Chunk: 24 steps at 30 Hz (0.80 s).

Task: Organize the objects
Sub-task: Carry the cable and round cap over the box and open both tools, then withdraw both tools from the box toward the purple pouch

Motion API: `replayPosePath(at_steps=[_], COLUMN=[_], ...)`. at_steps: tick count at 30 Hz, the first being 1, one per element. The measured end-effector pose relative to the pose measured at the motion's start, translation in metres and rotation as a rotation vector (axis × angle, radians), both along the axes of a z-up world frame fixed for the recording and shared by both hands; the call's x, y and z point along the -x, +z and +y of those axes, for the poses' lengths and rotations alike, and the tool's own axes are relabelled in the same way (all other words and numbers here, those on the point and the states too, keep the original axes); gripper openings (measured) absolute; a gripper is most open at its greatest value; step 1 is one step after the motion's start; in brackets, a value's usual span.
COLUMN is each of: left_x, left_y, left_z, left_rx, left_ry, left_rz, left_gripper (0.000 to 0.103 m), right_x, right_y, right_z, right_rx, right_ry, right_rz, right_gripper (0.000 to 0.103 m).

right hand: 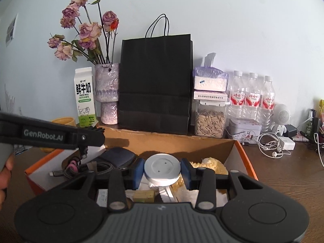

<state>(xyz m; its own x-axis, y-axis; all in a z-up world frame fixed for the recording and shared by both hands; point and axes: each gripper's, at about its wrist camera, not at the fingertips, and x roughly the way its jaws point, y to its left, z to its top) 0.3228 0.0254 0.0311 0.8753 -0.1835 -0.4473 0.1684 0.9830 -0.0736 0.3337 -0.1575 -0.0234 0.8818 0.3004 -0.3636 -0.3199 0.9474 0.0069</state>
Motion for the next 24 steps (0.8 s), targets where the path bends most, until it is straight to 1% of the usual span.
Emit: replayPosePath(at_steps=[6,10,11,12,13,14,15,19,24], left_x=[-0.003,-0.004,-0.005,-0.005,-0.003,0.000,0.002,0.012,0.027], left_y=[-0.004,-0.009,-0.010,-0.010,-0.010,-0.008,-0.006,0.004,0.010], left_z=[0.001,0.000,0.000,0.000,-0.001,-0.002,-0.003,-0.007,-0.009], left_rx=[-0.024,-0.021,-0.014,-0.008,-0.002,0.000,-0.009,-0.009,-0.002], left_ry=[-0.008,0.014,0.020,0.028,0.046,0.073,0.095,0.138,0.205], left_rz=[0.014,0.019,0.018,0.015,0.005,-0.017,-0.036,-0.059,-0.061], left_gripper=[0.045,0.046,0.056,0.069,0.097,0.103,0.103,0.103,0.103], right_x=[-0.007,-0.010,-0.009,-0.009,-0.008,-0.006,-0.004,-0.001,0.005], right_y=[-0.008,-0.011,-0.011,-0.010,-0.009,-0.008,-0.007,-0.001,0.005], right_z=[-0.002,-0.001,-0.001,-0.001,-0.002,-0.003,-0.004,-0.009,-0.014], right_rx=[-0.014,-0.013,-0.015,-0.016,-0.019,-0.020,-0.019,-0.043,-0.070], right_ry=[0.015,0.019,0.019,0.018,0.016,0.011,0.006,0.010,0.031], right_rz=[0.046,0.064,0.063,0.063,0.056,0.049,0.040,0.034,0.026], right_gripper=[0.038,0.039,0.041,0.054,0.064,0.090,0.103,0.103,0.103])
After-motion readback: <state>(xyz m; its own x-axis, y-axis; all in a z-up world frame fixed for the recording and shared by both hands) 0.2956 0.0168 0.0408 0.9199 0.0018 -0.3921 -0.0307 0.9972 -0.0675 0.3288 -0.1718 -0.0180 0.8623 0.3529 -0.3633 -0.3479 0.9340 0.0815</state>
